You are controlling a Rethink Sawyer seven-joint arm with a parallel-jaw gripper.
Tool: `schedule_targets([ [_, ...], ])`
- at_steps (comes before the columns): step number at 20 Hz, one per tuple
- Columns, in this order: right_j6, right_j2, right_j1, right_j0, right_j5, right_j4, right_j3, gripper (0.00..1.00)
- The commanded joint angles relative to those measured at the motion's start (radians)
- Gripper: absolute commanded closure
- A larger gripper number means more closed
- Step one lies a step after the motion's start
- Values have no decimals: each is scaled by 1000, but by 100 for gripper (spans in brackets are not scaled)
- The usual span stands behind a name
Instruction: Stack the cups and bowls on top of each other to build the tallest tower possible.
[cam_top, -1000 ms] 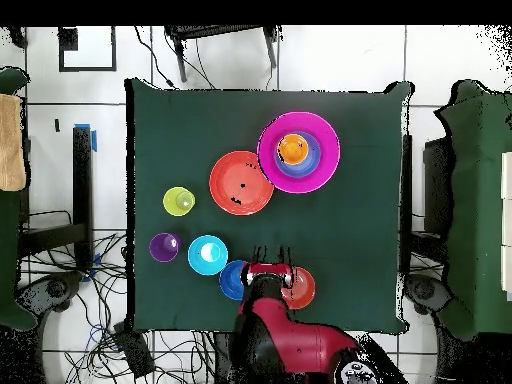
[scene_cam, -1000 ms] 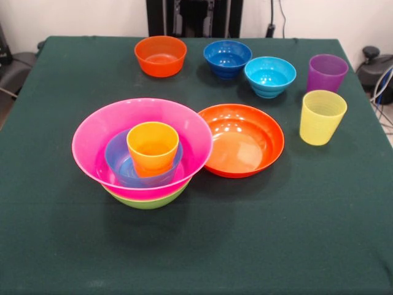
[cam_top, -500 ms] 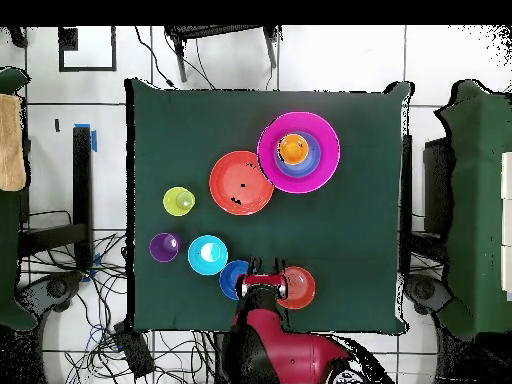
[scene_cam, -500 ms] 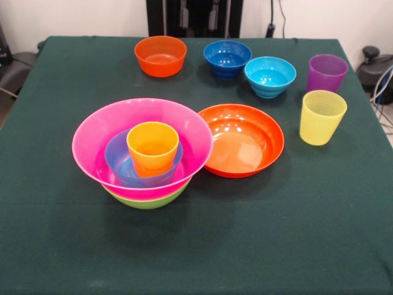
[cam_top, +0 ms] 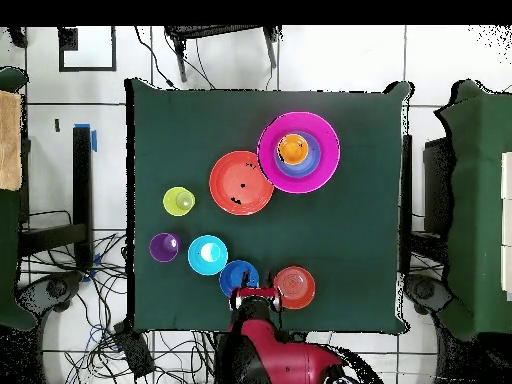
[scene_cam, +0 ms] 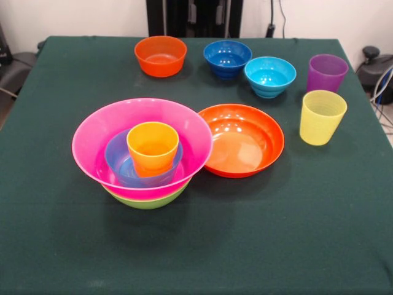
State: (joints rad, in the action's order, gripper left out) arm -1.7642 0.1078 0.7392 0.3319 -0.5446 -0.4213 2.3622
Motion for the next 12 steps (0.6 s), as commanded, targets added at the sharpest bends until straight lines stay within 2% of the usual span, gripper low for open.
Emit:
schedule_targets([
  [1, -184, -122, -103, 30, 148, -25, 26, 0],
  [7, -163, -122, -110, 23, 165, -15, 19, 0],
  [12, -170, -94, -224, -17, 89, 1, -35, 0],
])
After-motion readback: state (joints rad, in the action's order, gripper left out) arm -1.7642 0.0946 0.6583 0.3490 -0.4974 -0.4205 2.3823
